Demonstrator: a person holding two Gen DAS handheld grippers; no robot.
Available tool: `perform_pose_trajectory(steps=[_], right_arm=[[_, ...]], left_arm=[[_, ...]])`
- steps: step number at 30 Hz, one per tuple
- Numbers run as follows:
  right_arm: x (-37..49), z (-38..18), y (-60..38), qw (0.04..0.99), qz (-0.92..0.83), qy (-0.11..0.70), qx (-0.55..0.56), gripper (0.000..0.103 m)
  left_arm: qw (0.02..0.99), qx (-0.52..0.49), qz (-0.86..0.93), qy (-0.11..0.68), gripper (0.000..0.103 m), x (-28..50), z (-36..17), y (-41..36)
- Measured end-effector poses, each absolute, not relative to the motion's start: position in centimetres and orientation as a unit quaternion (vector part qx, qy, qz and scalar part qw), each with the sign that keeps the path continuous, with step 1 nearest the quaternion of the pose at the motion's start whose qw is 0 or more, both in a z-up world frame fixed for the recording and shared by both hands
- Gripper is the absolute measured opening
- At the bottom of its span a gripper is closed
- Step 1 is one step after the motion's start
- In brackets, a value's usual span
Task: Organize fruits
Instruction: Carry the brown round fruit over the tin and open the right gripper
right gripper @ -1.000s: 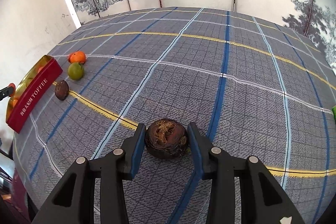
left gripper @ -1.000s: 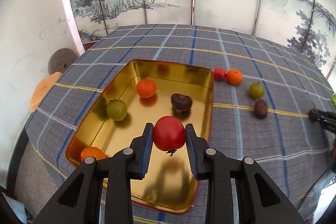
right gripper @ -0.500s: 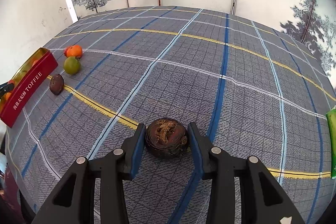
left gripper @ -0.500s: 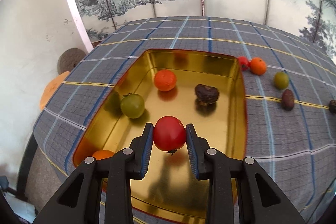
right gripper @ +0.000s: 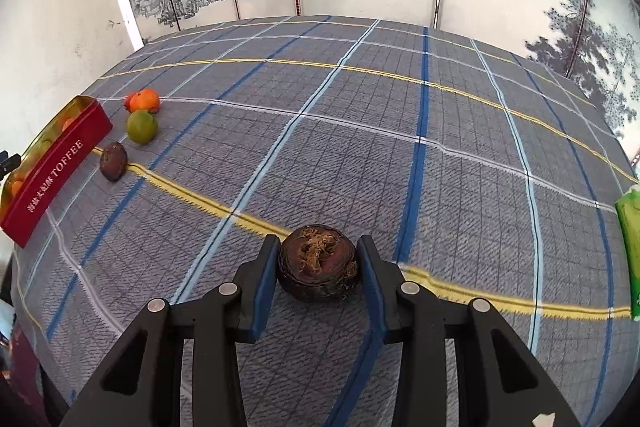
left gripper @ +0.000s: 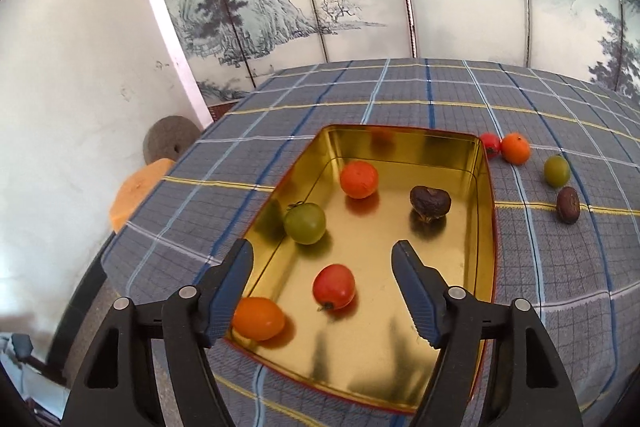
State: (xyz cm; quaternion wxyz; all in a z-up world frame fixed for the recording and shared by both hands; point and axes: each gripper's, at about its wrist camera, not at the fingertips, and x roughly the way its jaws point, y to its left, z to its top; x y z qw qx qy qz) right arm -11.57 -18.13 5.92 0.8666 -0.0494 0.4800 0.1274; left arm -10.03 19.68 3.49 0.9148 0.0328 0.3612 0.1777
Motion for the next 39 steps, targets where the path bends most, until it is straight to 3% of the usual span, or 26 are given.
perform_pose_trajectory(steps=[9,16,18,24,39], right_arm=[[-12.8,10.1,-11.1,0.867,0.211,0.449,-0.046,0.036],[-13.5,13.3,0.4,0.839,0.342,0.421,-0.056,0.036],[-13.4,13.4,3.7,0.825,0.375,0.419,-0.055,0.036],[-11.6,11.4,12.1,0.791,0.427,0.433,-0.066,0.036],[-8.9,6.8,21.5,0.767,0.426,0.471,-0.088,0.039]], left_arm=[[0.913,-0.045,0.188,0.359,0.078,-14.8,4.1,21.7],[0.910,-0.059,0.197,0.359,0.096,-17.4,4.1,22.5],[0.912,-0.047,0.198,0.356,0.096,-18.0,4.2,22.2],[0.921,-0.019,0.186,0.343,0.103,-19.4,5.3,21.3],[0.942,-0.071,0.140,0.295,0.103,-21.1,6.3,22.0]])
